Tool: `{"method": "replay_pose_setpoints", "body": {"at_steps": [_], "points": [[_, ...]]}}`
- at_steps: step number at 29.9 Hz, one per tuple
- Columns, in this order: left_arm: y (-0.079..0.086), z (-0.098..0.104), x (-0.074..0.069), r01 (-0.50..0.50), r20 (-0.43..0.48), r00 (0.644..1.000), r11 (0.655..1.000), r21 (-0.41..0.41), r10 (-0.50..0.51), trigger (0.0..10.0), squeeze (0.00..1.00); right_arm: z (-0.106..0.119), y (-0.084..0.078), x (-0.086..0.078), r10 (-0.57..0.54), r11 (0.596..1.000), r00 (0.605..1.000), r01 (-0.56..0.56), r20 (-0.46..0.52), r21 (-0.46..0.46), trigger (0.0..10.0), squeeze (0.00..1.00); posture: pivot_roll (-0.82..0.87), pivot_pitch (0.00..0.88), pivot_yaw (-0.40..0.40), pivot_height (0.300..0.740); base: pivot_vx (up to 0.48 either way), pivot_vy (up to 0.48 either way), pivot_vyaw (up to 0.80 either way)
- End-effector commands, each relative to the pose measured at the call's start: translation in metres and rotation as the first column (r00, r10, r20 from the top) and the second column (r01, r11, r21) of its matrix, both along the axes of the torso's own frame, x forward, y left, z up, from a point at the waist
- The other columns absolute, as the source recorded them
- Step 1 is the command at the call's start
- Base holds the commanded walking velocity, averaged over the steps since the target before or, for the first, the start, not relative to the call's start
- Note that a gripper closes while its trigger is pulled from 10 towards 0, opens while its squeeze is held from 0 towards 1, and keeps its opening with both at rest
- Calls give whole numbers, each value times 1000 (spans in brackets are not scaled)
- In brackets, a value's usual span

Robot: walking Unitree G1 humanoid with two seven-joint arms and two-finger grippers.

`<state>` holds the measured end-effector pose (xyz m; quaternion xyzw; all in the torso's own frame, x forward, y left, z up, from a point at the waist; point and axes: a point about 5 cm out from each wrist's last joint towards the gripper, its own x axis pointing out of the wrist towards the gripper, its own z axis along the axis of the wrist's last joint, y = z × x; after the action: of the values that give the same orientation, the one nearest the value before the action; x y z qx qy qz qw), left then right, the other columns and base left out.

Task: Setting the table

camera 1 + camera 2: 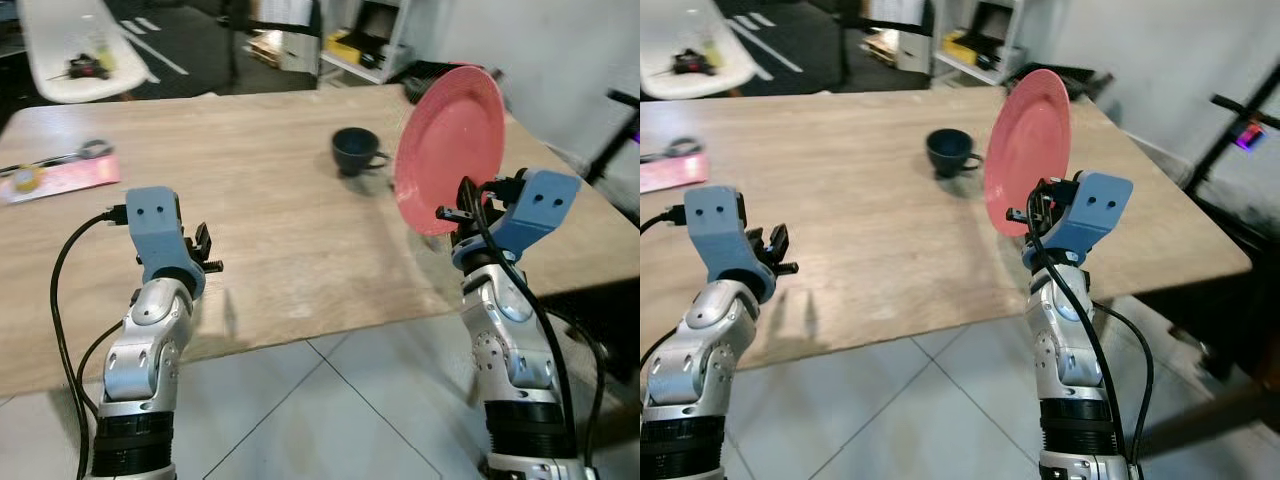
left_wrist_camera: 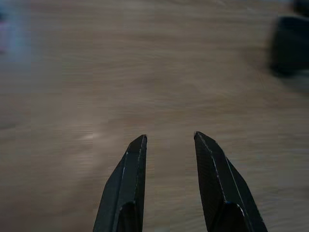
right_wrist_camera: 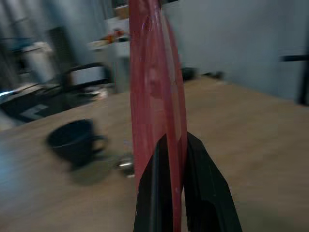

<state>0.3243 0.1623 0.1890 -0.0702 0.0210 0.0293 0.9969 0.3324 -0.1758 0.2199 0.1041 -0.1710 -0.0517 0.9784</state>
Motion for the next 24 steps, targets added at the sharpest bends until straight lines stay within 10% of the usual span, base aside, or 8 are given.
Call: {"method": "replay_pose_setpoints", "body": {"at_steps": [1, 24], "points": [[-4, -4, 0, 20, -30, 999, 1000, 4, -20, 10000, 0, -3, -5, -1, -24, 1000, 1000, 24, -7, 5, 10000, 0, 58, 82, 27, 740, 0, 0, -800], [-15, -1, 3, 66, -36, 997, 997, 28, -65, 10000, 0, -5, -8, 0, -44, 999, 999, 44, -11, 14, 10000, 0, 50, 82, 36, 740, 0, 0, -800]]}}
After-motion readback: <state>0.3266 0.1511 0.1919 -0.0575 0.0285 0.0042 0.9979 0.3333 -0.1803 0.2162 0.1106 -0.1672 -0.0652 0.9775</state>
